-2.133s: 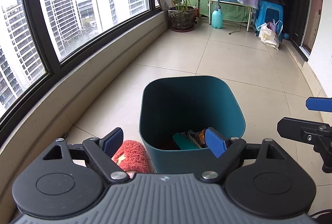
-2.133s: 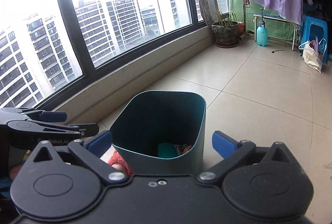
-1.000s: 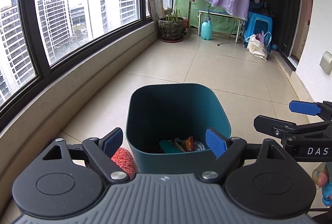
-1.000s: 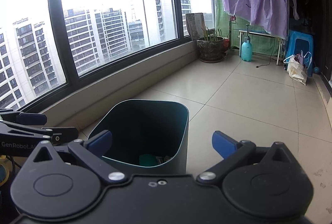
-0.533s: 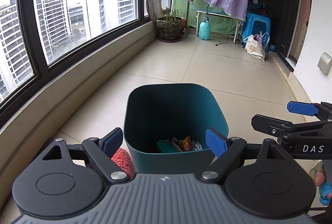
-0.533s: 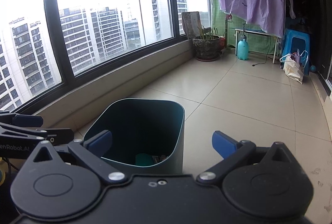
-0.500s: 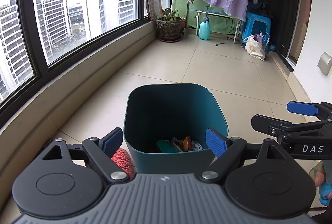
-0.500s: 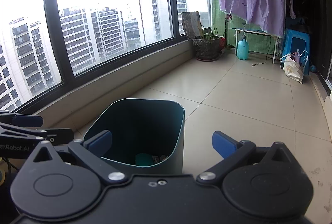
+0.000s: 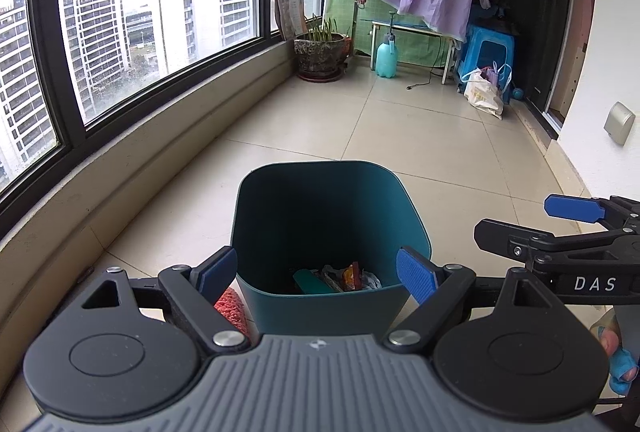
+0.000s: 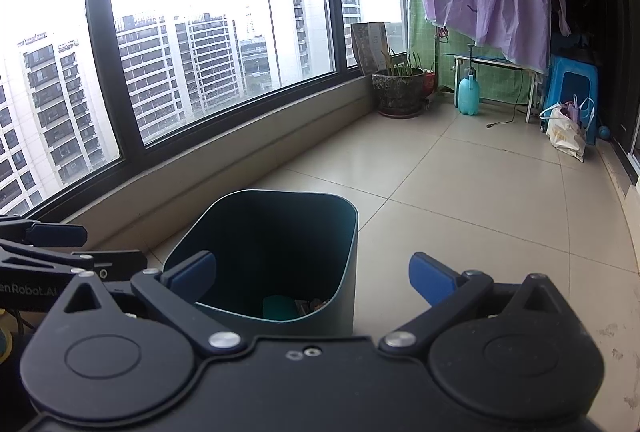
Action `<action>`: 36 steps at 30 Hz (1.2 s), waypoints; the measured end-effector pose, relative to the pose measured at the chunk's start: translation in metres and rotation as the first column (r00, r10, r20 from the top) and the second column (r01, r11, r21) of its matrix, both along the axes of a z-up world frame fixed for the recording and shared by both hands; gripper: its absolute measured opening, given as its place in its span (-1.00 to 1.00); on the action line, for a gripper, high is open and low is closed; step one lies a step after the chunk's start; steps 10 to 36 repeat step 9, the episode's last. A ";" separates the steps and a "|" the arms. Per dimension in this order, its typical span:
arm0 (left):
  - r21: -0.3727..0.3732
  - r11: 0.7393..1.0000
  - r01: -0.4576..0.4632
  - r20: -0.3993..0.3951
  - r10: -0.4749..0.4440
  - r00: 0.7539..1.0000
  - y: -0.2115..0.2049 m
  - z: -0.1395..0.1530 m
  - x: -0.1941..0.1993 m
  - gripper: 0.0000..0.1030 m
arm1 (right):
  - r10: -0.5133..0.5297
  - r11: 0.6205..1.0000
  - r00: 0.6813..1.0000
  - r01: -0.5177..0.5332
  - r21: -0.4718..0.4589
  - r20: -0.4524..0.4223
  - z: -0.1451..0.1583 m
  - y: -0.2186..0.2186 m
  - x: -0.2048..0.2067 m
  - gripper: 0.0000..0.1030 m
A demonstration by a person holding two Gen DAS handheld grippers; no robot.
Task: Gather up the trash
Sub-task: 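Lower the teal bin to the floor with the left gripper and release it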
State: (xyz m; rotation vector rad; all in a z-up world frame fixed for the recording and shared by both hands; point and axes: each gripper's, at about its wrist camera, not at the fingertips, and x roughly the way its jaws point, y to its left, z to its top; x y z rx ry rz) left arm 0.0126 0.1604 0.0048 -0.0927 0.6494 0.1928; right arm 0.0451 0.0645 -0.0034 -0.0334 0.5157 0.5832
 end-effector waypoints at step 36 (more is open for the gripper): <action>-0.001 1.000 0.012 -0.003 -0.012 1.000 0.000 -0.001 0.000 0.70 | 0.003 1.000 1.000 -0.003 0.000 -0.001 0.000 -0.001 0.000 1.00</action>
